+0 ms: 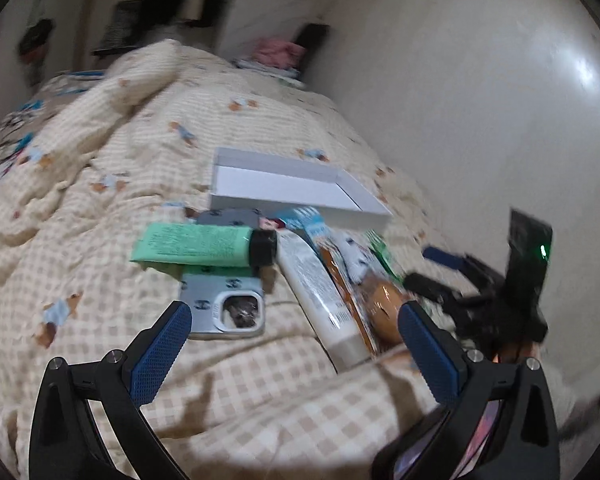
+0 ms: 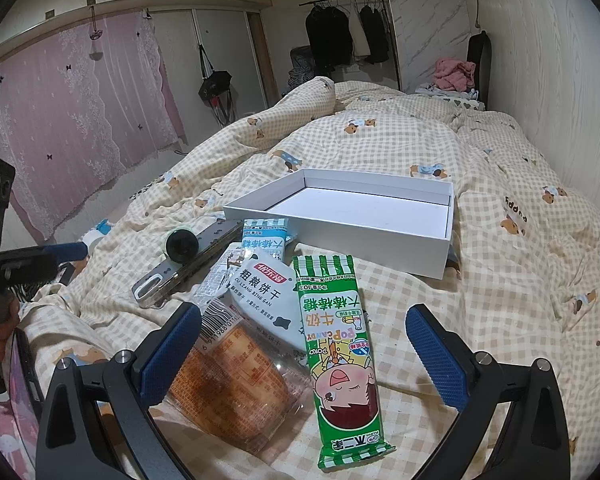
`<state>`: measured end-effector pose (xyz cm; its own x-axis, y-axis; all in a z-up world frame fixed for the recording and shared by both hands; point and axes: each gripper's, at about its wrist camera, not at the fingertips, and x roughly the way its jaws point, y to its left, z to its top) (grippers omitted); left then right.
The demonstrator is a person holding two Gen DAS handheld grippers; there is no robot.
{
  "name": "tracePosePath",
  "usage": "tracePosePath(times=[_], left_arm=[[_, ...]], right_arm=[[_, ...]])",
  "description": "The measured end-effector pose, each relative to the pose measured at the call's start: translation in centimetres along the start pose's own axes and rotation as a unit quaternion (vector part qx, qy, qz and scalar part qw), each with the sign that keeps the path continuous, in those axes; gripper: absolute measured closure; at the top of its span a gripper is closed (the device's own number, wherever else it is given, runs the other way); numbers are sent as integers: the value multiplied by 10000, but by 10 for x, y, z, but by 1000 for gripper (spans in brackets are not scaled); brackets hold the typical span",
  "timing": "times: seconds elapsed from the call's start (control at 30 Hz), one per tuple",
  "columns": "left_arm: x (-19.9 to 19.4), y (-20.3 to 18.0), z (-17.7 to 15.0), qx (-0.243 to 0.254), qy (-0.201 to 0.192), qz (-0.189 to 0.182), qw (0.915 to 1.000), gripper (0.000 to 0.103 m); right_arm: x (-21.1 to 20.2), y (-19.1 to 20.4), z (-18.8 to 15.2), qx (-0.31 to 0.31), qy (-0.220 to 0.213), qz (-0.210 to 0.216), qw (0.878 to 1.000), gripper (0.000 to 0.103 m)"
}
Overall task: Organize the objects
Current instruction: 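Move the left gripper down over the silver CHANEL phone case, then close the left gripper on the phone case's ring end and lift it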
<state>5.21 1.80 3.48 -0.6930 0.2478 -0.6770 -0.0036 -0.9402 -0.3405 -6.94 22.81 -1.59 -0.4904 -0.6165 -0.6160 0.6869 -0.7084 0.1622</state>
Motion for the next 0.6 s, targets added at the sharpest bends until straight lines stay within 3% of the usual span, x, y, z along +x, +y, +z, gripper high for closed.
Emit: tracePosePath(times=[0.1,0.27,0.37,0.5,0.6], left_arm=[[12,-6,-2,297,435,287,9982,0],[28,5,13,284,713,336,9965,10],[41,15,26,249,742,546,9954,24],[66,39,33,-251,1403,479,9886,49],[77,49,29,-239,1686,818,9820,50]], right_arm=[[0,0,0,6,3,8,10000,0],[0,0,0,5,4,5,10000,0],[0,0,0,4,3,6,10000,0],[0,0,0,1,0,4,10000,0],[0,0,0,5,7,10,10000,0]])
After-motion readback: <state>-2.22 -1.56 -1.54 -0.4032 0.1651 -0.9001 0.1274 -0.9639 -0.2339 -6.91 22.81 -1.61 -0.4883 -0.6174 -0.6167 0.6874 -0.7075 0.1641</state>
